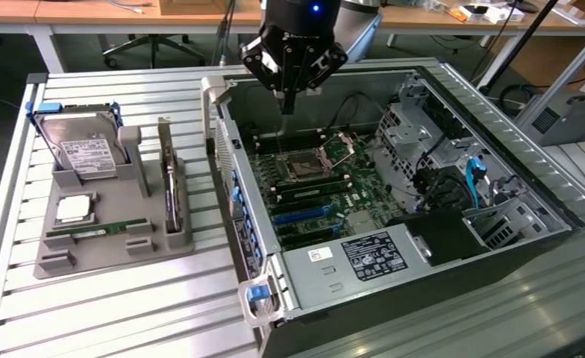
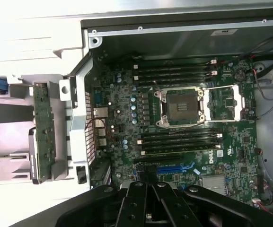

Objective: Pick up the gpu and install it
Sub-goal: 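Reach for the gpu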

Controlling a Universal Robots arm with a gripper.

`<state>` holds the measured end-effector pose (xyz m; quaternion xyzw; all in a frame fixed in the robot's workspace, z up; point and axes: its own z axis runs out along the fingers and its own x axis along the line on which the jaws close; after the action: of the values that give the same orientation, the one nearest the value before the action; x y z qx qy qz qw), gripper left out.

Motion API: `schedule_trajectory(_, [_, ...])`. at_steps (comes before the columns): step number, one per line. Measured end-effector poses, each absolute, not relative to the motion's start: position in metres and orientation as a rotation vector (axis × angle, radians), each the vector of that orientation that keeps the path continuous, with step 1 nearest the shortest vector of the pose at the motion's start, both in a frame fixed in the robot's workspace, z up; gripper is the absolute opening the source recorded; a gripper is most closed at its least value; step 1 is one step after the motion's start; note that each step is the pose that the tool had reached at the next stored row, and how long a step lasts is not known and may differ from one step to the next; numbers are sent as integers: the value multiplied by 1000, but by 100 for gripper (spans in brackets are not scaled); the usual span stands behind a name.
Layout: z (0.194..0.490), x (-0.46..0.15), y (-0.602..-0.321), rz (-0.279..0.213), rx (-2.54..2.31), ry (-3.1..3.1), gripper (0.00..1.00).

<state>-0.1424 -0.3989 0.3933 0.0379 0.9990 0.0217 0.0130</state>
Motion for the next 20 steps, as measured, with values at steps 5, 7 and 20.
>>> schedule_trajectory(5, [393,-144,-399,68,118,3112,11])
schedule_trajectory(7, [393,-145,-399,68,118,3113,11])
schedule_trajectory(20, [393,-149,-399,67,118,3113,11])
